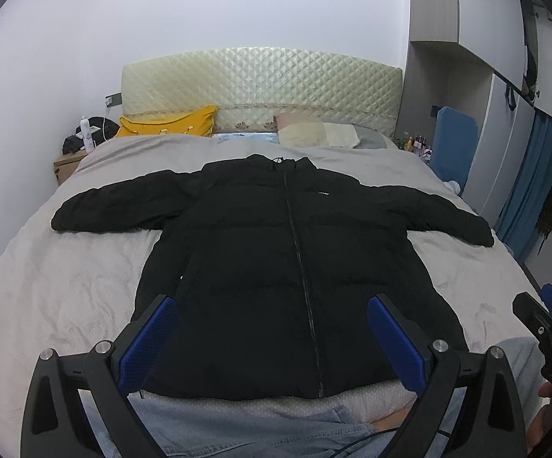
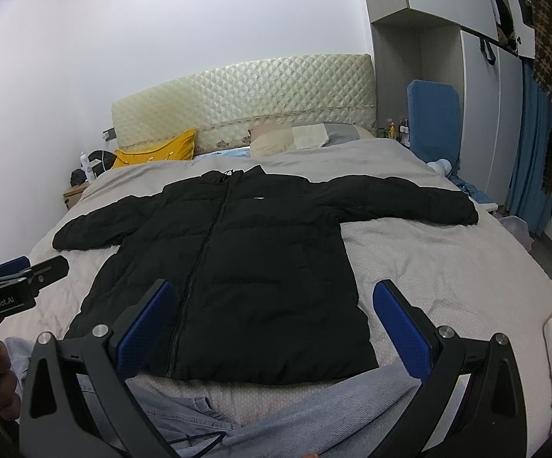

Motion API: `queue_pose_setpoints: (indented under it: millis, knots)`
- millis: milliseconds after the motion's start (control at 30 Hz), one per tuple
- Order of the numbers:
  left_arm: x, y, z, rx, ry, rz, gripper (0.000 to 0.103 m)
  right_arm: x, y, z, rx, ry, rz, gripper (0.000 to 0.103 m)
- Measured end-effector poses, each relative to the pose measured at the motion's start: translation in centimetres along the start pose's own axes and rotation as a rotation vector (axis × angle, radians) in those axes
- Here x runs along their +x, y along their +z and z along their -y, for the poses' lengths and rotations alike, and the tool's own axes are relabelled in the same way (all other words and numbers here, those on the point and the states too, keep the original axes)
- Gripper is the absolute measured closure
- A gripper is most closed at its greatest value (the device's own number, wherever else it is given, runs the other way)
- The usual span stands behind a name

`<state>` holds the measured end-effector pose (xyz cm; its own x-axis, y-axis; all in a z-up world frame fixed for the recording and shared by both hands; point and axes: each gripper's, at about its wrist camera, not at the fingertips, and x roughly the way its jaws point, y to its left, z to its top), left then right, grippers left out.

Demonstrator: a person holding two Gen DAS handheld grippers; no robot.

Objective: Fold large clothes

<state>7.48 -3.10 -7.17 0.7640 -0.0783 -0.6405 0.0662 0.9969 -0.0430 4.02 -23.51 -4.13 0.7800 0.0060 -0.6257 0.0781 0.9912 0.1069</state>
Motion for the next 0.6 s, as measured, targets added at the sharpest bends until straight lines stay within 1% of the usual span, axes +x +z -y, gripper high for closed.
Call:
queue_pose_setpoints:
  millis: [233, 600]
  knots:
    - [0.89, -0.32, -0.70, -0.018, -0.006, -0.030, 0.002, -0.04, -0.33, -0.21, -0.008, -0.005, 0.010, 0.000]
    - [0.88, -0.62, -0.54, -0.016, -0.004, -0.037, 0.002, 0.23, 0.01, -0.25, -0.015, 0.000, -0.004, 0.000]
